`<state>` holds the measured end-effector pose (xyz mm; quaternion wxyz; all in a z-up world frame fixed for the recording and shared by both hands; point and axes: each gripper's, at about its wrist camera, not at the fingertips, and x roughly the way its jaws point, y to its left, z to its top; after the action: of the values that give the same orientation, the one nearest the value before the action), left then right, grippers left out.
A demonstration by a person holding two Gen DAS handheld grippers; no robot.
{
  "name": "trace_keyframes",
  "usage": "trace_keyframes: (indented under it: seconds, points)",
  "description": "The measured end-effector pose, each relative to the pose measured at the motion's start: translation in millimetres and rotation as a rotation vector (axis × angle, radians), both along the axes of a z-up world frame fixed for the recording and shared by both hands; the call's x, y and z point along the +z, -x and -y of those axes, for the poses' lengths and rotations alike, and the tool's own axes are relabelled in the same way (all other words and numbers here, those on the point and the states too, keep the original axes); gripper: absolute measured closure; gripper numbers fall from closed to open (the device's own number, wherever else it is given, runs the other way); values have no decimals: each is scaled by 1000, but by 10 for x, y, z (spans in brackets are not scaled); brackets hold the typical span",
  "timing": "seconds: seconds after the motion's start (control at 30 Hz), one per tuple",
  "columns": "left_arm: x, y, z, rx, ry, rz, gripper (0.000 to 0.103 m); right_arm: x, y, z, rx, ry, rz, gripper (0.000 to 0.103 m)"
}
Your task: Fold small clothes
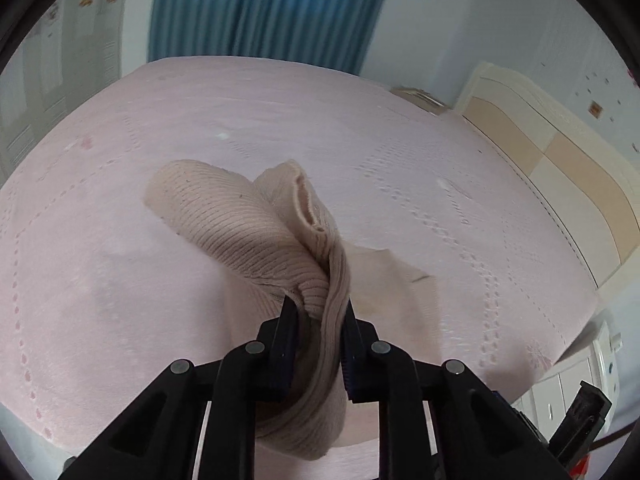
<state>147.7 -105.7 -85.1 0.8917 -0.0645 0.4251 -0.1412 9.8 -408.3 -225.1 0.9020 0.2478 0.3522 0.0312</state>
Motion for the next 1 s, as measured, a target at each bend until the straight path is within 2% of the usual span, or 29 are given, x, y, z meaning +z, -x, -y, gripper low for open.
trace_keyframes:
  seconds: [0.13,0.27,0.37,0.43,0.53,0.6,0.67,0.8,1.0]
  points:
    - [-126,29,622,-104,-14,-25,86,-23,69,181,-39,-43,13,56]
    - [-380,104,1158,-205,-90,-68,86,-50,148,320,-83,-88,16,56]
    - [-509,131,1314,-236,-133,-101,81,-30,183,365,-101,-116,35,56]
    - [-508,131,1276,-242,-111,-122,76,-17,182,347,-99,-120,43,56]
    - [-371,122,1077,-254,-10,-114,66,10,153,258,-76,-104,45,56]
    - [-265,162,907,-255,22,-84,50,28,125,200,-55,-89,47,56]
    - [-167,220,727,-251,20,-39,41,67,96,124,-23,-86,51,56]
    - [-155,323,326,-215,-45,18,40,165,60,0,32,-106,60,56]
    - [-507,463,-205,-141,-117,-34,40,365,-29,-116,60,-195,86,55]
